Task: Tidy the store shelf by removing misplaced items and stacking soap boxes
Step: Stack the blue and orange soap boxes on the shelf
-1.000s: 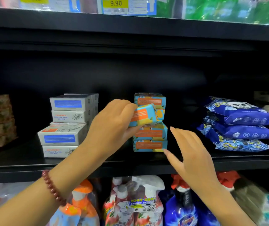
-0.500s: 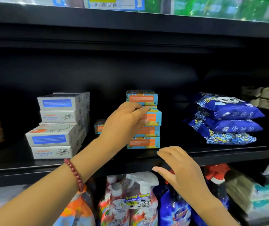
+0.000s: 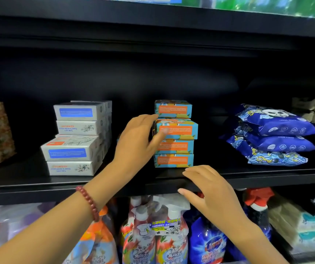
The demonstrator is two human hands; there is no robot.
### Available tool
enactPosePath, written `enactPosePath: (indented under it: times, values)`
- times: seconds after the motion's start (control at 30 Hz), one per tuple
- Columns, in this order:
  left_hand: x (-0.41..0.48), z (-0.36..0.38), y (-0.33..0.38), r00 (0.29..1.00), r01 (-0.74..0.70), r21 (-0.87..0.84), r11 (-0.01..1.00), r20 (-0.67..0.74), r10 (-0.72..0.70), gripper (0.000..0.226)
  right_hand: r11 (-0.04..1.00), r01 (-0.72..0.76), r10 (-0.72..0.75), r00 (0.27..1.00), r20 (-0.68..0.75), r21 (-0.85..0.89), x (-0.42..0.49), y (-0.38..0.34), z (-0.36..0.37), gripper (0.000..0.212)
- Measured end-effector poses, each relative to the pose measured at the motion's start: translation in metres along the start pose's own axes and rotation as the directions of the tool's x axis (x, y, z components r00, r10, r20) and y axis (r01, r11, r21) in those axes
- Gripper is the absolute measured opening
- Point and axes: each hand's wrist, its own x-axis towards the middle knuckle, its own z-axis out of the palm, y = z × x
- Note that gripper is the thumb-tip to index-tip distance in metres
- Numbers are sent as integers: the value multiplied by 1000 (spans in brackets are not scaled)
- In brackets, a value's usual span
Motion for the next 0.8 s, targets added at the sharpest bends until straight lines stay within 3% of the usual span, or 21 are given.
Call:
enactPosePath:
  times: [0.1,0.23,0.3,0.67,0.8]
  values:
    - [-13,-6,-28,998,58,129,990,30,-63,40,997,75,-76,996,42,17,11,-7,5,46]
    - [-9,2,-48,937,84,272,959,306,-169,44,990,104,-109,993,38,96,19,-9,12,46]
    - [-1,9,-51,906,100,310,945,365,-215,51,989,102,-105,994,26,106,18,-8,14,47]
    - [0,14,-64,888,69,354,933,403,-219,59,994,77,-80,996,41,81,15,-7,16,47]
    - [-19,-4,-55,918,5,321,947,375,-132,55,993,79,-82,996,34,84,15,-7,16,48]
